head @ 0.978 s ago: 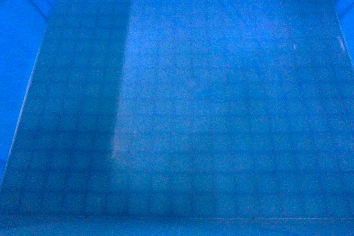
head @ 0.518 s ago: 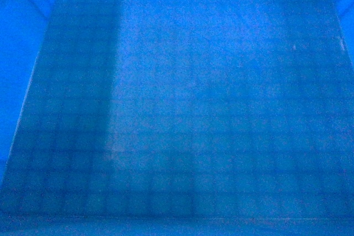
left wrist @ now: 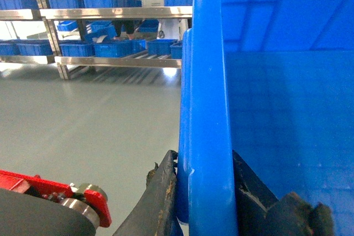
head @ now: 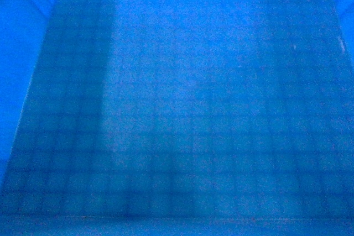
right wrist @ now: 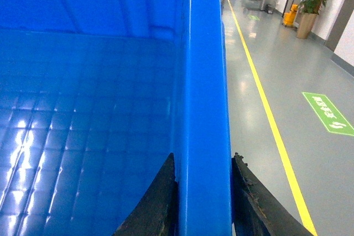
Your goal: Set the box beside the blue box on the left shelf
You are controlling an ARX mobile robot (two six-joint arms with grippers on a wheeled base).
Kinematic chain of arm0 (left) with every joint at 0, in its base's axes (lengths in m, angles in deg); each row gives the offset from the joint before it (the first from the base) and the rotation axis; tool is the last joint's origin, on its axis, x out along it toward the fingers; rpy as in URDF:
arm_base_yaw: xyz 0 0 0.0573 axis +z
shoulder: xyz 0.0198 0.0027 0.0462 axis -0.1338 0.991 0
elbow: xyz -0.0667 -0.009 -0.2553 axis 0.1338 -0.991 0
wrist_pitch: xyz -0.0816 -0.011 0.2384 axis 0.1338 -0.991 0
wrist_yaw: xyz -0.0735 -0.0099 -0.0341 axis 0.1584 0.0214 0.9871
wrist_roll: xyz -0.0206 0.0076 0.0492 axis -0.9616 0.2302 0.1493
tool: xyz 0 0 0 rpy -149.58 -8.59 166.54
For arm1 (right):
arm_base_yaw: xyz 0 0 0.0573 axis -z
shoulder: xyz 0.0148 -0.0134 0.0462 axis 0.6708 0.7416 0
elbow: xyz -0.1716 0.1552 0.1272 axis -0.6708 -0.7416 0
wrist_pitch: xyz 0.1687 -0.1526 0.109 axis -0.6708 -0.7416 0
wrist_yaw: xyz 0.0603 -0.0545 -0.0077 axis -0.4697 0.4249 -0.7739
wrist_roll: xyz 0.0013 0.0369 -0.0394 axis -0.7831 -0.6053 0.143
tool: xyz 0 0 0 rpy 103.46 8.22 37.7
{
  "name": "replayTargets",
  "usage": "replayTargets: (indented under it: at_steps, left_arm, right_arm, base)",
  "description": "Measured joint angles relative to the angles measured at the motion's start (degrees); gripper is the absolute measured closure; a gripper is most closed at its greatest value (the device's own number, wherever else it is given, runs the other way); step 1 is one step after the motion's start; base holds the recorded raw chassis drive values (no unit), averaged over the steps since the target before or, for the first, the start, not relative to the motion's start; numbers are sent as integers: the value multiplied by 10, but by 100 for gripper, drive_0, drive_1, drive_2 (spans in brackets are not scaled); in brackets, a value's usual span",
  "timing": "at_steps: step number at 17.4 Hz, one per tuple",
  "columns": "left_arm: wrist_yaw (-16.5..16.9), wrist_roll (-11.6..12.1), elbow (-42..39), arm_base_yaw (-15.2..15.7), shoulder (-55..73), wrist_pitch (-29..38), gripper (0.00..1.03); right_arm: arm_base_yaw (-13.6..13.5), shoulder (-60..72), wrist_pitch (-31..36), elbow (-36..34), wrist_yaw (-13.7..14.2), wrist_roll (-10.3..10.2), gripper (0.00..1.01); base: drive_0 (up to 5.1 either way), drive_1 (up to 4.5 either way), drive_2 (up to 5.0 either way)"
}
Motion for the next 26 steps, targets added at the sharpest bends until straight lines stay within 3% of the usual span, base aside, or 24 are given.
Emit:
replayTargets:
  at_steps: [6, 26]
  left_arm:
    - [0, 0, 0, 0, 0, 0, 83]
    - [1, 0, 0, 0, 0, 0, 83]
  right_arm:
    - [0, 0, 0, 0, 0, 0, 80]
    - [0, 0, -1, 0, 2, 0, 80]
  base:
    - [-153, -153, -153]
    - [-2, 422, -426]
